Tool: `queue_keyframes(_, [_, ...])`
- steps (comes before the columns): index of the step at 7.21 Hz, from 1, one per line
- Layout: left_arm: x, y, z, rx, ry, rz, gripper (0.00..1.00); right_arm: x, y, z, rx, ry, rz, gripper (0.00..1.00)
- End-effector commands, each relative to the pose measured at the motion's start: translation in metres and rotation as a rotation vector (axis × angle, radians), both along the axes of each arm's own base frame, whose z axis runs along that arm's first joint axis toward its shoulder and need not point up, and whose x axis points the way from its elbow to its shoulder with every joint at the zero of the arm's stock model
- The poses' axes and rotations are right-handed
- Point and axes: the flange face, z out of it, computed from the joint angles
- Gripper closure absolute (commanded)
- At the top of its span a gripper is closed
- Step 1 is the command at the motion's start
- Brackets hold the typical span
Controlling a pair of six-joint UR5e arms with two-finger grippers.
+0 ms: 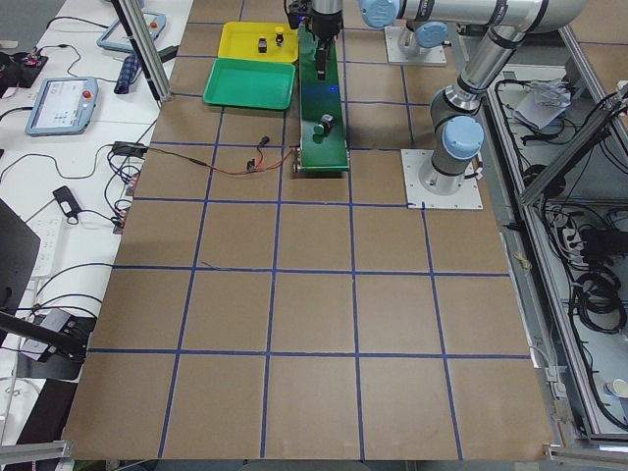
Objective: Sort buttons by color to trays
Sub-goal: 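Raise left gripper away while right gripper returns and grasps green button at belt end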
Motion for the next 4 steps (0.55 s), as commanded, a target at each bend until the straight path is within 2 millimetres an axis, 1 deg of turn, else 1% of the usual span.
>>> queue_keyframes(1, [-0.002, -0.022, 0.019, -0.038, 0.028, 0.047, 0.0, 0.001, -0.001, 0.0, -0.015, -0.008, 0.002, 0.01])
queue_keyframes(2, [0.002, -0.038, 0.017, -0.056, -0.018, 0.038, 0.0, 0.001, -0.002, -0.001, -0.014, -0.009, 0.003, 0.01])
queue_keyframes(3, [0.002, -0.042, 0.016, -0.064, -0.011, 0.054, 0.0, 0.001, -0.001, -0.004, -0.015, -0.009, 0.005, 0.02])
queue_keyframes(4, [0.002, -0.034, 0.017, -0.067, -0.011, 0.053, 0.0, 0.001, -0.004, -0.007, -0.023, -0.011, 0.019, 0.02])
